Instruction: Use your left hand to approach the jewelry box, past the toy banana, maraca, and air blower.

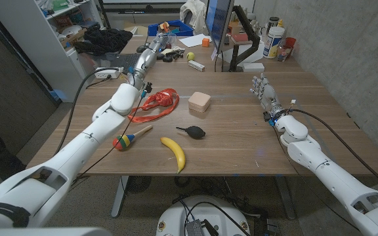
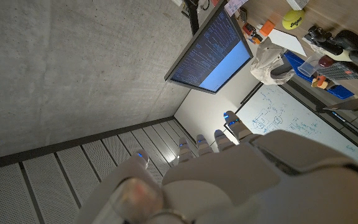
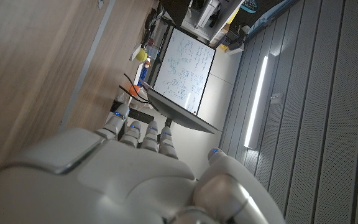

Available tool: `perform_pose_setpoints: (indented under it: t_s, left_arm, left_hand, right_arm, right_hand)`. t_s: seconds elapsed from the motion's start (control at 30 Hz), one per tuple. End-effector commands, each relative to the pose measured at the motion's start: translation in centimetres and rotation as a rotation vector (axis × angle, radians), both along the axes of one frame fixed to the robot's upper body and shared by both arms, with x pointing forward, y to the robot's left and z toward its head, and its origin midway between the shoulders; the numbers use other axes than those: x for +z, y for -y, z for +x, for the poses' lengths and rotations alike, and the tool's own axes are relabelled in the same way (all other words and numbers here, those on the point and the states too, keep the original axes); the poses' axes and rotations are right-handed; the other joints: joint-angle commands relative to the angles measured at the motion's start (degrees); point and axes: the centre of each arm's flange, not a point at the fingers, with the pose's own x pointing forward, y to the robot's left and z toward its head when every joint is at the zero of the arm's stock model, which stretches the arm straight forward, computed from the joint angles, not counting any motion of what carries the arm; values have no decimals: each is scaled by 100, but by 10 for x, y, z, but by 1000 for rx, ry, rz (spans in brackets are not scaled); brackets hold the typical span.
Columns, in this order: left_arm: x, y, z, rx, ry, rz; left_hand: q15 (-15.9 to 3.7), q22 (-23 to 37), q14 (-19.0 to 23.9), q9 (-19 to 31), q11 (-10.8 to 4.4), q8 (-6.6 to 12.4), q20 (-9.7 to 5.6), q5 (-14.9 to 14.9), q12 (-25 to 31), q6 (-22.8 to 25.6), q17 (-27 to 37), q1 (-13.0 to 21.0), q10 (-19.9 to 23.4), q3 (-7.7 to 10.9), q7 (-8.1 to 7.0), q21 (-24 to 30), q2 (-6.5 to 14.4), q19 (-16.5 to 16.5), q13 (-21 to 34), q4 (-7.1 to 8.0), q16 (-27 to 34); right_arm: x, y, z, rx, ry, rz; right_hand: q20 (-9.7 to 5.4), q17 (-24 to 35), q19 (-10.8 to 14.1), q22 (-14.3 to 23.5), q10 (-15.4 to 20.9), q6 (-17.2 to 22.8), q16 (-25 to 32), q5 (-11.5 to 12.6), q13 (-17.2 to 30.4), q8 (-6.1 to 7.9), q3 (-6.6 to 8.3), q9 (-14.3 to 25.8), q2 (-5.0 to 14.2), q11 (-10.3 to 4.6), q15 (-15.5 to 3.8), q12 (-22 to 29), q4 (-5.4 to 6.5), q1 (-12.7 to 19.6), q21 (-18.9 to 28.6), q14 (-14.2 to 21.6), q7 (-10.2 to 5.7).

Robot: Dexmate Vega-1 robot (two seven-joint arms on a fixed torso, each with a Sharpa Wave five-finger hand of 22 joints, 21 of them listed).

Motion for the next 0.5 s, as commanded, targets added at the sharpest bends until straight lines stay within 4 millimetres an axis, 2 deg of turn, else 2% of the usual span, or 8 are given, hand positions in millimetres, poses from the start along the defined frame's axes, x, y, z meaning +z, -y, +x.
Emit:
perform_pose_setpoints:
  t_s: [0.03,0.5]
  left_arm:
    - [17,6,-8,57,62,81]
    - [39,16,-6,120,110,168]
  left_hand:
    - [-296,1,41,32,-9,24,-41,33,22,48,6,51,46,44,2,1,293,9,10,1,39]
    - [-313,2,15,32,-15,7,-36,42,2,42,6,79,13,63,-13,-20,300,-4,9,-3,24]
  right_arm:
    - [3,-3,0,1,11,-11]
    - [8,-6,1,7,33,-24]
  right_hand:
    - [-28,15,-6,26,15,36,11,30,26,49,-12,19,387,-29,-11,41,11,46,-10,-30,-29]
    - [-24,13,0,26,14,38,11,34,26,47,-27,19,392,-31,-15,38,8,51,-34,-26,-21]
